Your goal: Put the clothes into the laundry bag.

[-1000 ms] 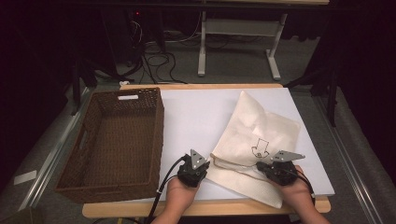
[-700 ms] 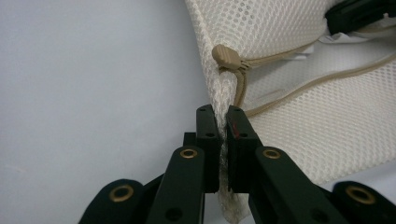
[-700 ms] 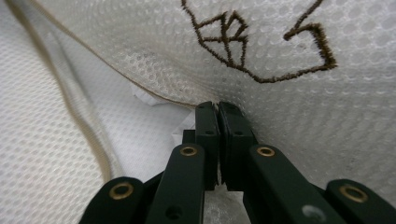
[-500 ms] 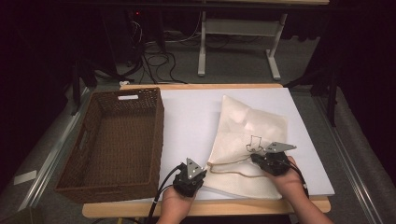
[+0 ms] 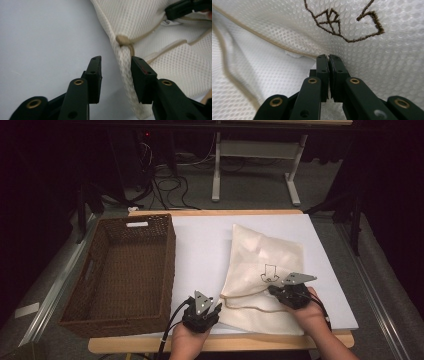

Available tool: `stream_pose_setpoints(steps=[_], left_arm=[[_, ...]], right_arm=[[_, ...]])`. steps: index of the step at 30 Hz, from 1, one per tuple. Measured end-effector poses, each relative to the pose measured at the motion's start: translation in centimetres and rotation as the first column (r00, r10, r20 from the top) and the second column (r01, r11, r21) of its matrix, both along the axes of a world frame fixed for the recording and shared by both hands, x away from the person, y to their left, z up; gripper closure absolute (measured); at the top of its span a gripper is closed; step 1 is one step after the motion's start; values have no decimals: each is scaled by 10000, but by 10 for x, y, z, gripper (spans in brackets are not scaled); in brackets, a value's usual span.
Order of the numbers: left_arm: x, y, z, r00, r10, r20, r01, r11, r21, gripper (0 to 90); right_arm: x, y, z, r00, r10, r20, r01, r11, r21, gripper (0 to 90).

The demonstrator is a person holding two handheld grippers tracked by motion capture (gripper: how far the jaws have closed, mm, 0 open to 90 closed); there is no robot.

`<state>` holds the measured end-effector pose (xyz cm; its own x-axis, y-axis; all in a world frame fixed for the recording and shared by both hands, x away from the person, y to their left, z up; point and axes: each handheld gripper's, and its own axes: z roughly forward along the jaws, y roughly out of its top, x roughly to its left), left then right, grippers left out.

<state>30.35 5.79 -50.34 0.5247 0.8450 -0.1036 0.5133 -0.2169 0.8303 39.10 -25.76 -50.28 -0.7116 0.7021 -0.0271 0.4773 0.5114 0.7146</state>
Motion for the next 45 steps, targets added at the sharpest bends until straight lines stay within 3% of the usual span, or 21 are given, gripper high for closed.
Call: stream_pose_setpoints(steps=[6,10,12,16,19,21,24,27,31,35,37,42,43,45], left_arm=[[4,0,4,9995,206,257,-200,9995,-226,560],[6,-1,5,9986,319,426,-306,9990,-316,548],[8,0,7,9976,425,542,-405,9984,-386,548],[14,1,10,9974,521,506,-471,9944,-944,532],[25,-4,9,9984,447,345,-405,9926,-1143,503],[35,-9,7,9995,294,121,-280,9944,-1019,478],[47,-14,-1,9984,-67,-565,11,9951,-985,482],[54,-14,-9,9924,-149,-1220,9,9935,-1141,504],[52,-14,-12,9911,-230,-1308,108,9956,-932,609],[50,-16,-14,9903,-235,-1372,133,9971,-747,702],[49,-16,-15,9903,-246,-1367,160,9978,-639,738],[44,-17,-14,9937,-224,-1100,188,9993,-338,790],[42,-16,-13,9948,-207,-999,173,9993,-339,791],[40,-15,-11,9965,-125,-832,95,9993,-362,793]], right_arm=[[-19,-8,5,9998,161,73,-162,9997,180,853],[-34,-15,6,9999,118,52,-120,9995,304,749],[-42,-21,11,9998,32,217,-44,9984,567,702],[-58,-37,26,9958,-649,652,568,9911,1201,623],[-63,-53,29,9855,-1514,766,1399,9805,1383,578],[-63,-62,25,9769,-2036,642,1937,9718,1344,535],[-60,-72,18,9618,-2724,278,2676,9564,1168,468],[-53,-79,9,9521,-3058,34,3040,9477,973,433],[-47,-82,1,9461,-3200,-489,3234,9413,968,409],[-43,-77,-6,9501,-3048,-669,3096,9474,805,418],[-43,-75,-6,9538,-2941,-616,2985,9511,800,470],[-44,-69,-4,9691,-2429,-424,2447,9686,442,820],[-44,-69,-2,9705,-2374,-431,2393,9698,464,870],[-43,-67,1,9725,-2312,-275,2323,9714,495,886]])
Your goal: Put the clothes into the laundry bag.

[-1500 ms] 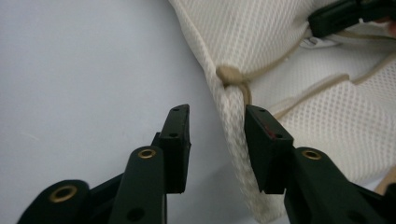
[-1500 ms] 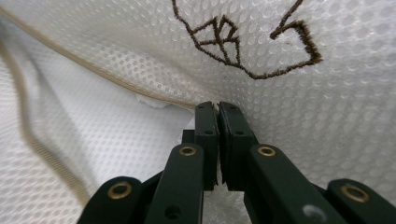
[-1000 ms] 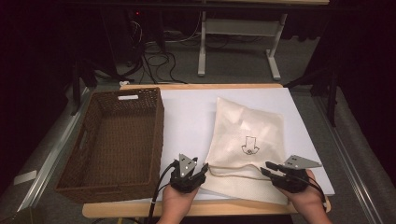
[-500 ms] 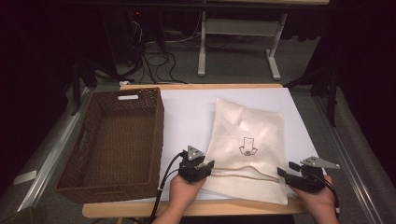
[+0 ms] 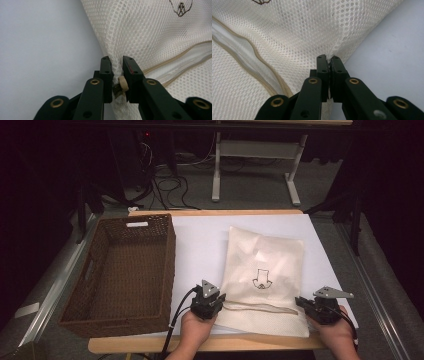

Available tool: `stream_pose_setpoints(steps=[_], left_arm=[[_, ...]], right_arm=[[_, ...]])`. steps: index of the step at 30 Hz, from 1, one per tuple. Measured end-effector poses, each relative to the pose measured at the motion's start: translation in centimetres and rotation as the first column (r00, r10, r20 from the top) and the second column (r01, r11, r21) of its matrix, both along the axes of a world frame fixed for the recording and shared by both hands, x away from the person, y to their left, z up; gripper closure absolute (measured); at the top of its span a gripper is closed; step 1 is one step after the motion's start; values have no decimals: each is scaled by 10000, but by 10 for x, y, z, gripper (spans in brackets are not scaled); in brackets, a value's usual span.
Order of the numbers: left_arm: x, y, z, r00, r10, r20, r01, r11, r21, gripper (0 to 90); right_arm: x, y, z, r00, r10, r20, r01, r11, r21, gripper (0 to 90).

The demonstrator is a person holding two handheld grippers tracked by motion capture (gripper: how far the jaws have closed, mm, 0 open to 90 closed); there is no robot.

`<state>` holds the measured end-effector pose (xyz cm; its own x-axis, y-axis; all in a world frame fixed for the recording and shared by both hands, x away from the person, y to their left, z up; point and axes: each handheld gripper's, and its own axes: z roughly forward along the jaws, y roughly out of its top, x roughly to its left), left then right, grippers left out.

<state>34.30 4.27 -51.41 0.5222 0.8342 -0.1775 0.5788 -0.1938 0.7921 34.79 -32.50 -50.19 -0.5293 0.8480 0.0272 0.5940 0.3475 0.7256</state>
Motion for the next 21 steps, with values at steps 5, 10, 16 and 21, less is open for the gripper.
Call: stream_pose_setpoints(steps=[5,10,16,21], left_arm=[[-8,3,3,9991,162,383,-161,9999,-13,793],[-9,2,1,9990,182,418,-188,9997,129,792],[-7,-6,0,9993,-102,347,101,9999,34,789],[-12,-16,0,9969,-635,463,628,9979,170,784]], right_arm=[[6,5,3,9998,64,204,-62,9999,-125,887],[19,8,3,9996,2,282,3,9998,-188,887],[37,4,4,9992,-63,405,76,9995,-318,886],[46,-10,5,9987,-333,379,346,9988,-335,880]])
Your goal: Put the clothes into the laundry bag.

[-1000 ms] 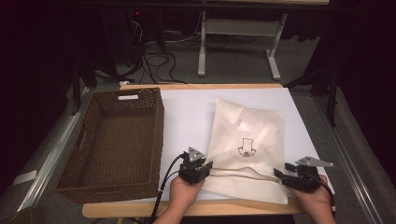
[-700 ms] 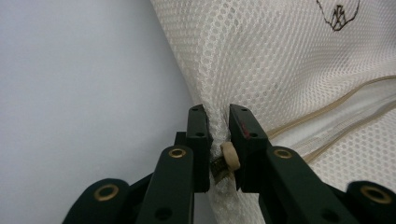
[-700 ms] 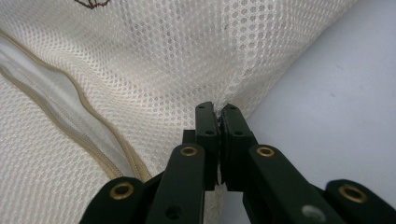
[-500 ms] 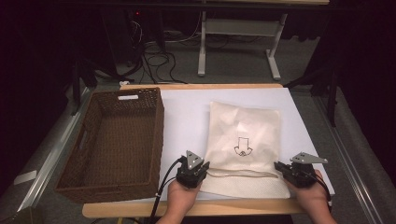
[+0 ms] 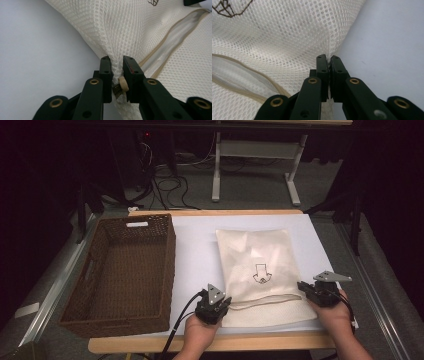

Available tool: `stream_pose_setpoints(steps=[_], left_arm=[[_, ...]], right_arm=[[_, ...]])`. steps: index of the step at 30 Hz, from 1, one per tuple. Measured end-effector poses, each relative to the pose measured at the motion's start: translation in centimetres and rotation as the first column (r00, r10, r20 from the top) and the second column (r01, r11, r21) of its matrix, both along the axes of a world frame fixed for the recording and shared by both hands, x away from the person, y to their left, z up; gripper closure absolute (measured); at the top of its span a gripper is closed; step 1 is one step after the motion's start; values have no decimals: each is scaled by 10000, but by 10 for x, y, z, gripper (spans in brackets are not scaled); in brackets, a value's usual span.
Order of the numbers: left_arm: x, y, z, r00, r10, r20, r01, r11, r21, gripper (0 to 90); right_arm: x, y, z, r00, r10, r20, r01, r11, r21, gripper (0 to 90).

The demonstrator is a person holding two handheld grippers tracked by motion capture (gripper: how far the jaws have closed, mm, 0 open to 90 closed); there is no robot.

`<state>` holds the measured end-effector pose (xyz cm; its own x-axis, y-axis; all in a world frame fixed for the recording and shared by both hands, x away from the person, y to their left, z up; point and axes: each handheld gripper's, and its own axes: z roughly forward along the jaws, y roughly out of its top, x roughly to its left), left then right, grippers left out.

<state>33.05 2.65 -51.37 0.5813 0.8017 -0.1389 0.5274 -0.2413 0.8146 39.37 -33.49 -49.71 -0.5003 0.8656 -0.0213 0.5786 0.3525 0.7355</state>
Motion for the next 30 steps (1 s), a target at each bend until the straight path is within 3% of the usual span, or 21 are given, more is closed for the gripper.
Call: stream_pose_setpoints(steps=[7,13,21,26,30], left_arm=[[-6,-1,-2,9999,-67,146,64,9998,164,733],[-8,7,1,9986,320,432,-317,9995,-78,605],[-12,15,9,9951,661,730,-627,9969,-477,539],[-16,23,15,9901,1039,945,-989,9935,-557,529],[-20,31,19,9841,1302,1205,-1267,9913,-366,518]], right_arm=[[-5,-6,-2,10000,2,-68,-2,10000,-5,859],[-9,-7,-3,10000,-17,-64,18,9999,103,720],[-24,-12,12,9988,-104,482,62,9962,871,661],[-35,-5,19,9968,179,775,-251,9953,939,663],[-41,1,22,9947,443,926,-534,9937,984,660]])
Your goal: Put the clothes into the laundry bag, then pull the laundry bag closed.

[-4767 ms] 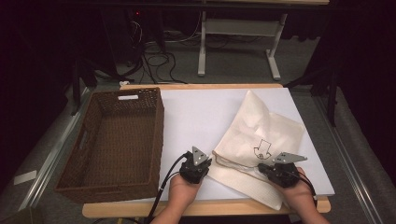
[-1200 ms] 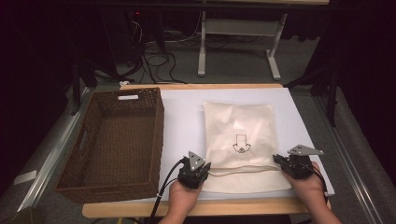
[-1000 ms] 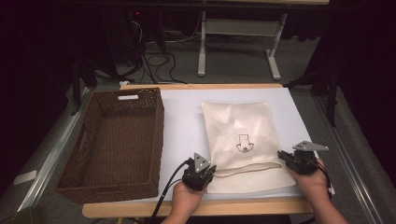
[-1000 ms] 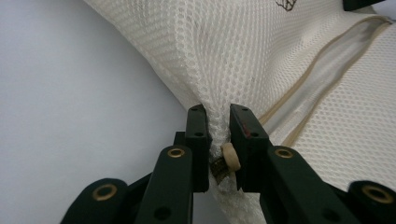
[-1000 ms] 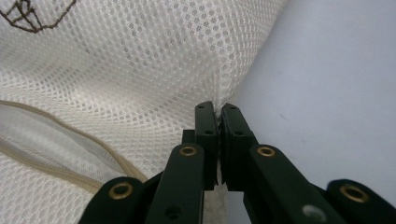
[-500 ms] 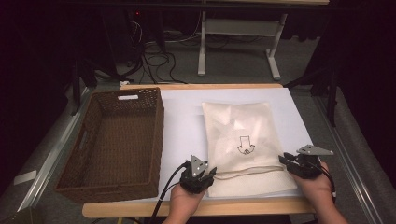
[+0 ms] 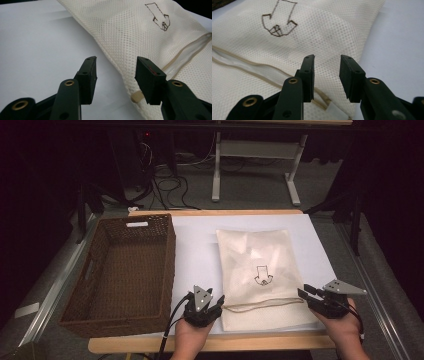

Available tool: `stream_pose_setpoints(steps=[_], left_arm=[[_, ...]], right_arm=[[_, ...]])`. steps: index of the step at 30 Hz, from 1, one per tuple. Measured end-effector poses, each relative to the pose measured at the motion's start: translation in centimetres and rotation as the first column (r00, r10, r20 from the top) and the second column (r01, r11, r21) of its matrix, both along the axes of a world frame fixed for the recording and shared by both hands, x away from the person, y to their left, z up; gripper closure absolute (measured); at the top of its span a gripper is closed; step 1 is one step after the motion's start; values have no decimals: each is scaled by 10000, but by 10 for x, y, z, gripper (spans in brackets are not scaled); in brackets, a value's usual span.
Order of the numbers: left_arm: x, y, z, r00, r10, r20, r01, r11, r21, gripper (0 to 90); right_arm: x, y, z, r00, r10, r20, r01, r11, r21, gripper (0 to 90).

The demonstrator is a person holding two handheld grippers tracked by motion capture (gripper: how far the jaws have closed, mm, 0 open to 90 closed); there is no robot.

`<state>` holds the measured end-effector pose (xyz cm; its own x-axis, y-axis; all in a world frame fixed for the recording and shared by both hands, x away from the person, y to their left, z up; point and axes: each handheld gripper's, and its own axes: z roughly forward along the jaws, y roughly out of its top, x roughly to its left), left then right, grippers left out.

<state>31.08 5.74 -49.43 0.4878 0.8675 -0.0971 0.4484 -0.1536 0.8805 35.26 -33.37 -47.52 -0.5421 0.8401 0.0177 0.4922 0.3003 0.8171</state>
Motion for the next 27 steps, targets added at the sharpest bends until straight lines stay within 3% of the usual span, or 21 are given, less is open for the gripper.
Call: stream_pose_setpoints(steps=[2,5,7,9,13,14,18,27], left_arm=[[-2,4,1,9999,98,-45,-98,10000,-5,513],[-6,11,1,9998,62,-181,-54,9989,465,502],[-9,17,0,9992,103,-382,-88,9993,376,496],[-14,23,-1,9993,209,-322,-196,9990,401,491],[-20,29,6,9984,565,98,-565,9984,9,463],[-21,29,6,9974,686,235,-688,9976,69,449],[-21,26,3,9987,515,-1,-515,9986,112,435],[-19,25,3,9990,434,-71,-432,9989,157,426]], right_arm=[[-4,5,1,9998,175,87,-175,9998,-32,657],[-9,14,2,9987,452,222,-451,9990,-14,650],[-12,21,3,9977,639,244,-638,9980,-26,647],[-15,30,3,9966,797,223,-797,9968,5,645],[-18,46,4,9925,1179,332,-1177,9930,-102,633],[-18,50,4,9914,1267,329,-1266,9919,-51,630],[-20,64,7,9872,1522,472,-1520,9883,-72,611],[-20,96,2,9754,2167,415,-2163,9762,-134,586]])
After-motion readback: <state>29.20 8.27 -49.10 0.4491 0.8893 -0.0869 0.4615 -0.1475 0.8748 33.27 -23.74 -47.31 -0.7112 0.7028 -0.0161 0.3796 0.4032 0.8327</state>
